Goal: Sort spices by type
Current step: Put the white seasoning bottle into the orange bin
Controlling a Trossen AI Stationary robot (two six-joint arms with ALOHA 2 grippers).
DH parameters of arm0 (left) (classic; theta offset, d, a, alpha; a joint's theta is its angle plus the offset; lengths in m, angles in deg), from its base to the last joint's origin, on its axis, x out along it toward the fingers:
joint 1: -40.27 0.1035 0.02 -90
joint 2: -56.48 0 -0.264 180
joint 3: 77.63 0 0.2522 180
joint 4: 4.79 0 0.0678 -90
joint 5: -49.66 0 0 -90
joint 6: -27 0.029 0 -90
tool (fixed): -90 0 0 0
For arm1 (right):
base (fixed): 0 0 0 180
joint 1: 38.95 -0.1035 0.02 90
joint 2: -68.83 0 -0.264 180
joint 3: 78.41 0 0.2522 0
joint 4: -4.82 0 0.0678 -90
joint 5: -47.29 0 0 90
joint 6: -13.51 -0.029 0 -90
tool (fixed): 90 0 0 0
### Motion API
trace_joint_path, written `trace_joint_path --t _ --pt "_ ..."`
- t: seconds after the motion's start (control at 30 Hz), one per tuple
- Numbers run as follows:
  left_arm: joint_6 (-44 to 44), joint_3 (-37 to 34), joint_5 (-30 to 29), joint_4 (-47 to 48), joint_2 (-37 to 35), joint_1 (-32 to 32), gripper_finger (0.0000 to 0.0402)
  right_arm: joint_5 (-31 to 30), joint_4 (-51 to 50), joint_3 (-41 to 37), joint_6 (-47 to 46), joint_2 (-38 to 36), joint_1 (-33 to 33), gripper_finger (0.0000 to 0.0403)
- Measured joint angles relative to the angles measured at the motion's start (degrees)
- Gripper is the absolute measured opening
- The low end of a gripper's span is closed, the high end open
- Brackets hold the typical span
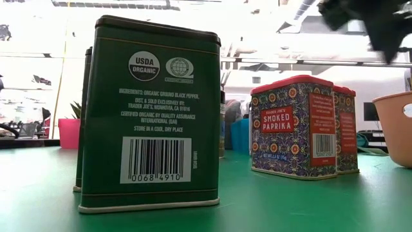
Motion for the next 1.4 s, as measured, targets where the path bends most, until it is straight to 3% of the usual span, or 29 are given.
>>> trace_joint_path --t 0.27,0.57,0.8,1.4 --pt "-4.3 0.0 2.8 2.2 1.1 -0.1 0.0288 -0.3 14.5 3.4 29.5 8.4 14.0 0.0267" --pt "-10.9 0.0 2.8 7.9 0.8 -0.1 0.0288 -0.5 7.6 18.5 50.0 23.9 17.1 0.0267" --pt "-13.3 0.0 2.7 10.8 0.8 -0.2 0.0288 -0.7 4.8 23.0 56.2 29.3 17.5 0.0267" --pt "-13.0 0.0 2.6 11.1 0.9 -0.6 0.0288 -0.4 5.2 23.0 63.5 29.7 16.3 0.0275"
